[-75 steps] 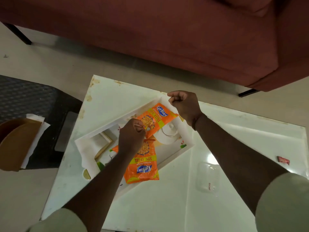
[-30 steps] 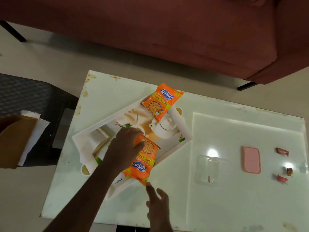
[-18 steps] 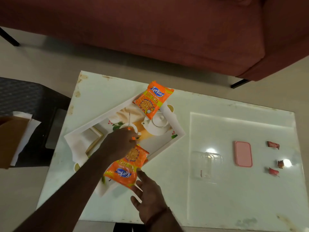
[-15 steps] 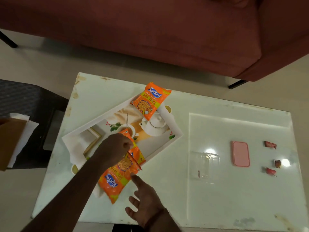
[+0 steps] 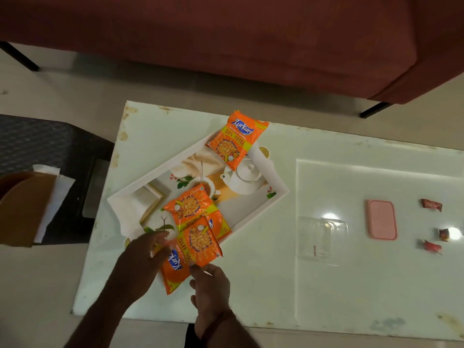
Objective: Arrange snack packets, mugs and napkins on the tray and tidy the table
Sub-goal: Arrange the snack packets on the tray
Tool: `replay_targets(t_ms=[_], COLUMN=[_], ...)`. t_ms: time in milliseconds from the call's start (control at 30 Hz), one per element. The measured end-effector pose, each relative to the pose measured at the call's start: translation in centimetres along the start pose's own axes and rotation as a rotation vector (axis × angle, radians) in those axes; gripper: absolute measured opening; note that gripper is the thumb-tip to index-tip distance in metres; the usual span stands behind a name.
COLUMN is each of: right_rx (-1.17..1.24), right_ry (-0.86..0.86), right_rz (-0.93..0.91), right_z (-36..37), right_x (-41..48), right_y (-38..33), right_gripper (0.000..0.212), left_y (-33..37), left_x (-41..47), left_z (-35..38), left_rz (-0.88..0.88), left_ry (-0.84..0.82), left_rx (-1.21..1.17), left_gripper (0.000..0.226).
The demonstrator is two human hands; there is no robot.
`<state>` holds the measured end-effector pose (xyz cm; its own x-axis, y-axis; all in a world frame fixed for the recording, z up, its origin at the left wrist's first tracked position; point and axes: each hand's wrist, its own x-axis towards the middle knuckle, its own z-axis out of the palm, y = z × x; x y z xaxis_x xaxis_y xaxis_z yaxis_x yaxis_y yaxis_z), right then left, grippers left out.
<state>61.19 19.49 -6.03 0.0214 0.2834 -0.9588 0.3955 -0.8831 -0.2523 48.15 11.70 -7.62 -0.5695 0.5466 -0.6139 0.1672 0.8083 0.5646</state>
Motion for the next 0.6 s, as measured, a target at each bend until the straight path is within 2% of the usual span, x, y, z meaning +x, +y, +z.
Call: replay_targets(t_ms=[100, 233, 367, 467, 533, 600], right_rx=[-0.128, -0.397, -0.835, -1.221, -1.580, -1.871], right_ry=[0.042, 0.097, 0.125, 0.228, 0.295, 0.289], right_rz=[-0.141, -0.425, -0.852, -1.098, -1.188, -1.204], right_z=[-0.3, -2.7, -7.2, -9.4, -9.7, -9.3], right_x=[-0.2, -0.9, -1.3, -1.1, -0.5, 0.1], right_y=[-0.7, -4.2, -10.9, -17.1, -20.9, -23.8], right_gripper=[0.010, 0.005, 0.006, 0.019, 0.027, 0.034], left_y=[-0.5, 1.2, 5.8, 9.6, 11.5, 13.0], left_x=[-1.2, -2.4, -2.2, -0.6, 0.9, 2.8], left_z=[1.7, 4.4, 6.4, 7.3, 7.8, 8.3], left_rz=[-0.016, -0.067, -0.087, -0.026, 0.032, 0.023], left_ry=[-0.079, -0.069, -0.050, 0.121, 0.168, 0.145], left_rx=[-0.026, -0.252, -0.489, -0.572, -0.646, -0.628], left_gripper=[0.019, 0.028, 0.028, 0.064, 0.079, 0.066])
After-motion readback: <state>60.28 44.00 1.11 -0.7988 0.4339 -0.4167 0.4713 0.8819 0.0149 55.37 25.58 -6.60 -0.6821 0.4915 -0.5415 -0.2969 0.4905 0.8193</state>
